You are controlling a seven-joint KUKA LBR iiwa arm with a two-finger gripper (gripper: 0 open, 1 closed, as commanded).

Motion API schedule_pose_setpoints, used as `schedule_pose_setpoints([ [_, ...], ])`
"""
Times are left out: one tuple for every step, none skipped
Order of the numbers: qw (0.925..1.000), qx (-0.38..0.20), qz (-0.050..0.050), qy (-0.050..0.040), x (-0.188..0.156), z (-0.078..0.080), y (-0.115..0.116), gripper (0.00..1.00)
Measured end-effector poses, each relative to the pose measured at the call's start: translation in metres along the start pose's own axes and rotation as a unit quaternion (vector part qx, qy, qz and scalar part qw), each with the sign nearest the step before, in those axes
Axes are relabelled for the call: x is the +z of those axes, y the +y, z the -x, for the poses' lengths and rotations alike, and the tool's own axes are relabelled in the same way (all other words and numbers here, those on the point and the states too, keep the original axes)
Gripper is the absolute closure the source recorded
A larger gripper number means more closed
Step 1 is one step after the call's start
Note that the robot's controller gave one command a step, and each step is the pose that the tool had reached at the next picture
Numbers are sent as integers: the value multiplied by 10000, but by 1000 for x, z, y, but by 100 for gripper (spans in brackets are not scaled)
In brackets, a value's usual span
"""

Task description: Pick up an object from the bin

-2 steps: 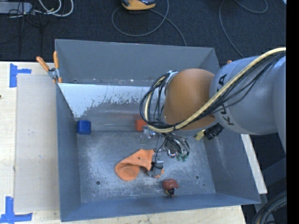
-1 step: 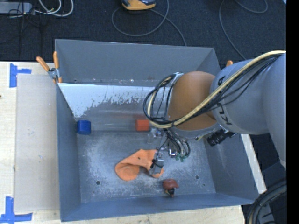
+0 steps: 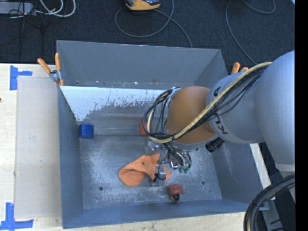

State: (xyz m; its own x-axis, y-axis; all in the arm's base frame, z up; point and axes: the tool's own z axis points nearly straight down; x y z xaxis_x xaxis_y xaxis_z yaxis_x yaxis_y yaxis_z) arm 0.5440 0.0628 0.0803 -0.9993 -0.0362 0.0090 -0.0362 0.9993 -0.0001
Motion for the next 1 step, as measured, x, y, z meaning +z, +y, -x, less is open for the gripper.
schedule_pose_setpoints([
  [9962,872,7,-6,10,-3,0,100],
])
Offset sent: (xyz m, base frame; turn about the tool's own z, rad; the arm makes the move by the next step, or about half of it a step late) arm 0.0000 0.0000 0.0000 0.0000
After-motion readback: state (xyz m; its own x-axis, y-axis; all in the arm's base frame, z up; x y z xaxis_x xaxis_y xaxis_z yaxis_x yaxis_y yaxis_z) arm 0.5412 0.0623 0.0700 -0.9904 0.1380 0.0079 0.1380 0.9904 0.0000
